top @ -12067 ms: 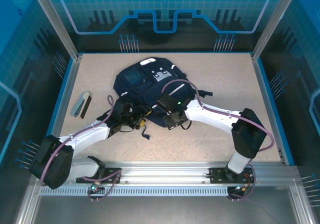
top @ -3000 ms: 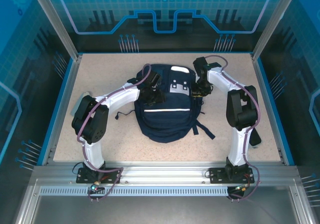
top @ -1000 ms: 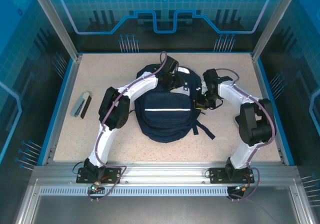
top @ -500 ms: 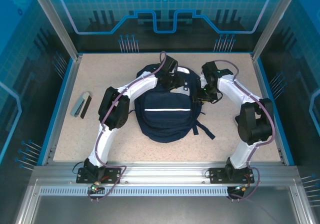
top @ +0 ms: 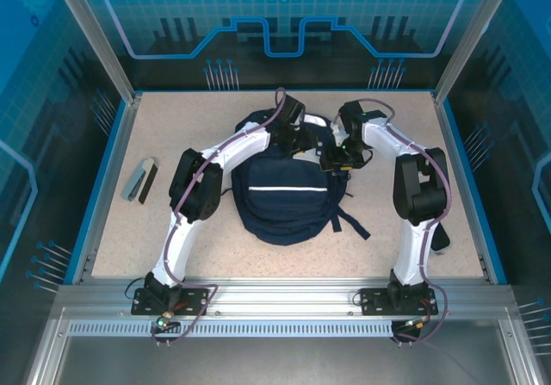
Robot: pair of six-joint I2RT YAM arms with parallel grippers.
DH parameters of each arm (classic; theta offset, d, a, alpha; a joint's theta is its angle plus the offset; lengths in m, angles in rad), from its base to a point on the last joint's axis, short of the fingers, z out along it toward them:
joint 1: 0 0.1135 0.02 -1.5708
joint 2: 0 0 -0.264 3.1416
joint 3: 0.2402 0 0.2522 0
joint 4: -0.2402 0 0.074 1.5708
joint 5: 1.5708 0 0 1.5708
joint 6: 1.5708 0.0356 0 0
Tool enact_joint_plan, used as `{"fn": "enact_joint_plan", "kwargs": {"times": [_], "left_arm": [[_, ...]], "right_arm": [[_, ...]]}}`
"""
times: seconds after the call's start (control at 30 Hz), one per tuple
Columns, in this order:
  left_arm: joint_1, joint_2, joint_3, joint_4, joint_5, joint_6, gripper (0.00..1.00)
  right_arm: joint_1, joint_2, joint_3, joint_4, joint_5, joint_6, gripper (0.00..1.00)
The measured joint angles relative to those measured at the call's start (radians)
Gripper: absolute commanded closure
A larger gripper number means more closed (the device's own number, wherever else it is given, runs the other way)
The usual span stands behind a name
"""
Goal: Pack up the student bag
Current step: Unzip the student bag at the center of the table.
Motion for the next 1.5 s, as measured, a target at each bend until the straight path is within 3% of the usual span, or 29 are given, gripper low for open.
{"fn": "enact_joint_plan", "kwargs": {"times": [0.3, 0.53, 0.7, 1.03, 1.27, 1.5], "left_arm": [[0.033, -0.014, -0.022, -0.021, 0.039, 0.076, 0.58], [0.095, -0.045, -0.060, -0.053, 0.074, 0.177, 0.59], [0.140, -0.050, -0.070, -0.051, 0.071, 0.214, 0.59], [0.150, -0.058, -0.085, -0.037, 0.071, 0.218, 0.59], [0.150, -0.059, -0.090, -0.031, 0.071, 0.217, 0.59], [0.150, -0.060, -0.092, -0.029, 0.071, 0.216, 0.59]], "right_arm": [[0.056, -0.034, -0.080, 0.038, -0.086, -0.019, 0.46], [0.162, -0.058, -0.073, 0.023, -0.080, -0.029, 0.52], [0.184, -0.055, -0.036, -0.047, -0.035, -0.072, 0.62], [0.200, 0.006, 0.049, -0.103, 0.048, -0.139, 0.61], [0.217, 0.057, 0.138, -0.100, 0.048, -0.145, 0.69], [0.217, 0.105, 0.148, -0.102, 0.048, -0.142, 0.70]]}}
